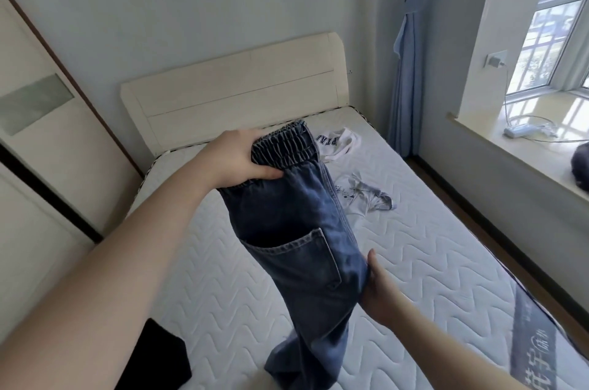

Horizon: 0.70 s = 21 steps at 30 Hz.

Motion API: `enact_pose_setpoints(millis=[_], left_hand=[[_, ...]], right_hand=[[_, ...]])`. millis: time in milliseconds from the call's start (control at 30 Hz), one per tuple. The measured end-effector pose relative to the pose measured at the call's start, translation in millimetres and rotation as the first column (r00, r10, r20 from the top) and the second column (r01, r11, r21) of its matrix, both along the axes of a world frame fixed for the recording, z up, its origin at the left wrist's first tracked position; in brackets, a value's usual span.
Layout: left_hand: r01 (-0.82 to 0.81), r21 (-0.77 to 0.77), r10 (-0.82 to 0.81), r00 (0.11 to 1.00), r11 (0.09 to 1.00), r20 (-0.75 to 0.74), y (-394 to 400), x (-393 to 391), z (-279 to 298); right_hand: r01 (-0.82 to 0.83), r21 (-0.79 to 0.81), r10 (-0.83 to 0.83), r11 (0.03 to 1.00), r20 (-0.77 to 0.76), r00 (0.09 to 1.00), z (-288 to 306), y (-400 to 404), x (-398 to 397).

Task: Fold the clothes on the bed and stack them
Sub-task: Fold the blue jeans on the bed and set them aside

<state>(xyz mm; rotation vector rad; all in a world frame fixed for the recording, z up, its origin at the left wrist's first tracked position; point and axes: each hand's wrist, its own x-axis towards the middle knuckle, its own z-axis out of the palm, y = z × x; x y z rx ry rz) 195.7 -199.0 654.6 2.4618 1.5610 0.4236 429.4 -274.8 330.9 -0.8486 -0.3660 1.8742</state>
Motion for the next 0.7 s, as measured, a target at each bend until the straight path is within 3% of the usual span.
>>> enact_pose_setpoints(millis=[100,200,367,533,700], left_hand=[[-0.044,0.009,0.044,0.999,0.999,0.004,-5,-3,0],[-0.086,0.019,0.085,0.996,0.996,0.019,-11,-11,1],[-0.211,0.020,0.209,0.976,0.977,0.063,-26,-48,16],[-0.282,0.008,0.264,0.909,0.959,0.322,-53,-72,21],[-0.271,-0.043,0.249,0.794,0.962,0.555,-92,-82,22]], right_hand=[[-0.018,-0.023,0.016,1.000,-0.101,0.995,3,2,3],[-0.068,0.031,0.069,0.997,-0.047,0.996,10,2,9],[0.012,0.173,-0.025,0.985,0.069,0.997,43,16,48],[-0.042,0.419,-0.042,0.907,0.189,0.981,120,20,90],[0.038,0.590,-0.242,0.807,0.270,0.932,194,2,109]])
